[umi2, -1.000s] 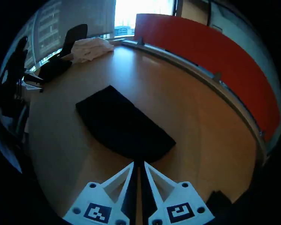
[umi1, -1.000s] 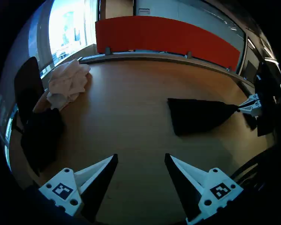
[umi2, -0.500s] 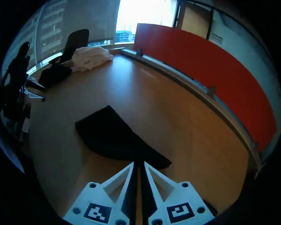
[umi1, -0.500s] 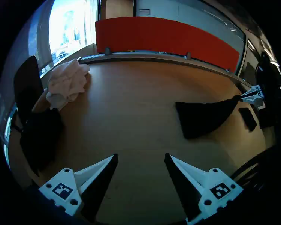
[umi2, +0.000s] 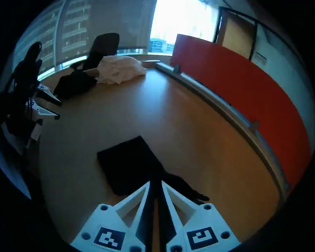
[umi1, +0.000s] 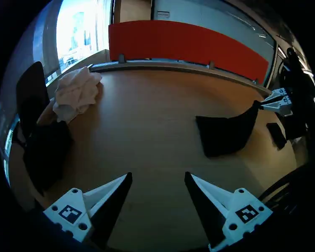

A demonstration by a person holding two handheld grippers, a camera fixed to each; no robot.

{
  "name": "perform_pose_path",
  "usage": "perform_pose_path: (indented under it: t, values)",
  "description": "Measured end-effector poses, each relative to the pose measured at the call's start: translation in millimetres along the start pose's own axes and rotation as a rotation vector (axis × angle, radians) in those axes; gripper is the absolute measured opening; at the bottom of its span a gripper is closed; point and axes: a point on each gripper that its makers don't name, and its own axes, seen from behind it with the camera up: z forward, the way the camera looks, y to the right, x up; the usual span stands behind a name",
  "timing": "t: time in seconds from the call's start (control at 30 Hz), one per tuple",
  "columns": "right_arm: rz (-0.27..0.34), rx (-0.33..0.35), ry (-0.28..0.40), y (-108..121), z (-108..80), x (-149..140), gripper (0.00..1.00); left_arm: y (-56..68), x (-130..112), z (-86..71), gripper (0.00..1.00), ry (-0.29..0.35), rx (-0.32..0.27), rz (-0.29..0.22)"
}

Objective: Fold towel

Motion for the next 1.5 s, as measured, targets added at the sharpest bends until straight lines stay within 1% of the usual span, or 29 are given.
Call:
perform_pose_path:
  t: [0.17,0.3,0.47,0.6,0.77,0.97,1.03,1.1,1.17,1.23,1.33,1.43,1.5]
  values:
    - [-0.05,0.057,0.003,-22,22.4,19,0.04,-4.1,2,-5.4,0.92,0.012,0.006,-0.013]
    - [-0.075,0.107,-0.001,-44,44.0,31,0.04,-9.0,3,-10.2,0.92,0.018,0.017,-0.024]
    - [-0.081,0.158,-0.013,-69,70.0,37,0.04,-14.9,0,-14.0,0.93,0.022,0.027,-0.04]
    - [-0.071,0.181,-0.034,-83,88.1,33,0.04,-18.2,-1,-15.1,0.92,0.023,0.029,-0.046]
    - [-0.056,0.19,-0.06,-90,100.8,24,0.04,-20.7,-3,-14.6,0.92,0.021,0.032,-0.045]
    - [-0.033,0.193,-0.066,-93,103.5,21,0.05,-22.2,-4,-14.2,0.92,0.019,0.028,-0.047]
    - [-0.03,0.194,-0.066,-93,102.9,21,0.06,-22.8,-4,-13.9,0.92,0.018,0.027,-0.046]
    - [-0.027,0.194,-0.066,-94,102.2,22,0.11,-23.4,-4,-13.6,0.92,0.018,0.027,-0.043]
    - [-0.025,0.193,-0.065,-94,101.5,22,0.22,-23.9,-3,-13.4,0.92,0.017,0.027,-0.039]
    - [-0.023,0.189,-0.063,-95,100.5,22,0.37,-24.1,-3,-13.1,0.92,0.017,0.027,-0.037]
    - [-0.019,0.185,-0.061,-95,99.1,21,0.51,-24.1,-3,-12.8,0.92,0.017,0.026,-0.037]
    - [-0.012,0.177,-0.065,-95,97.8,18,0.59,-24.2,-3,-12.6,0.92,0.017,0.025,-0.037]
    - [-0.004,0.17,-0.07,-94,96.9,14,0.61,-24.4,-3,-12.5,0.93,0.017,0.025,-0.036]
